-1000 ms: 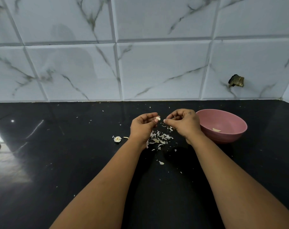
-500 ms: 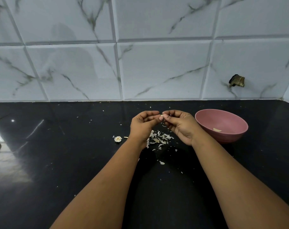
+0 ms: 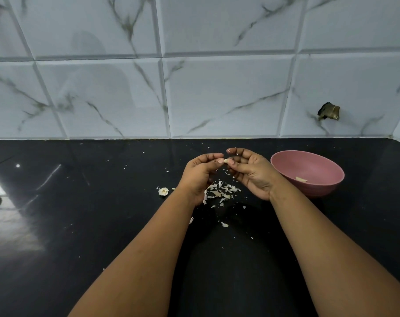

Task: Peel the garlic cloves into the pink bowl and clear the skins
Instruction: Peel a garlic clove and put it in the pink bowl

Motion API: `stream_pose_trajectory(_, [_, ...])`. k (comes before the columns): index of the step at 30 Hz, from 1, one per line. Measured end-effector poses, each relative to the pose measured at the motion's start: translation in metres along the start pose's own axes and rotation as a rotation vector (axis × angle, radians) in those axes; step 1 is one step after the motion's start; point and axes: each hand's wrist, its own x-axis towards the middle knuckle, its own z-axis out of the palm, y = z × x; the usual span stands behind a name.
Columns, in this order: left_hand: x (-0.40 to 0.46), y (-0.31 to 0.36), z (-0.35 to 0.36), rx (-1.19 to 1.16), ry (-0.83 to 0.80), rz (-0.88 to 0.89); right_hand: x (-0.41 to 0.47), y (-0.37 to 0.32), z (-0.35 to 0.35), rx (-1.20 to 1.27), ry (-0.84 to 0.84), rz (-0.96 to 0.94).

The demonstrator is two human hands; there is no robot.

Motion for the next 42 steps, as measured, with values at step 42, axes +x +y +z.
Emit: stream_pose_trajectory(42, [0.005, -0.003, -0.034, 0.534, 0.491, 0.238, -0.022, -0.042, -0.011, -1.436, 0.598, -0.507])
